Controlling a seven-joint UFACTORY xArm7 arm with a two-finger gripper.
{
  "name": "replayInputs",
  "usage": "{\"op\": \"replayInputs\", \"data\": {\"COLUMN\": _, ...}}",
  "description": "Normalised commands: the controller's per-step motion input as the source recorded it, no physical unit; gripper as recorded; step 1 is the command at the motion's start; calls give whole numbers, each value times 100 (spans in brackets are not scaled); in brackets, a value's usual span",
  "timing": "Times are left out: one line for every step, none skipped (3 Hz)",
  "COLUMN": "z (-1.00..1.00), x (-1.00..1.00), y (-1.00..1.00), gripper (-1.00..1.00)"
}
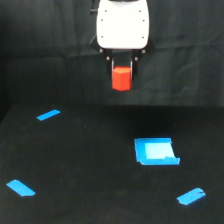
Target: Pick up the red object from the table
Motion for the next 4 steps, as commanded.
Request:
{"op": "replayInputs", "data": {"z": 7, "x": -5, "y": 0, "gripper": -99}}
{"op": "replayInputs", "data": {"z": 6, "x": -5, "y": 0, "gripper": -99}}
{"op": "replayInputs", "data": {"z": 5, "x": -4, "y": 0, "gripper": -100}}
{"op": "replayInputs", "data": {"z": 5, "x": -5, "y": 0, "gripper": -100}}
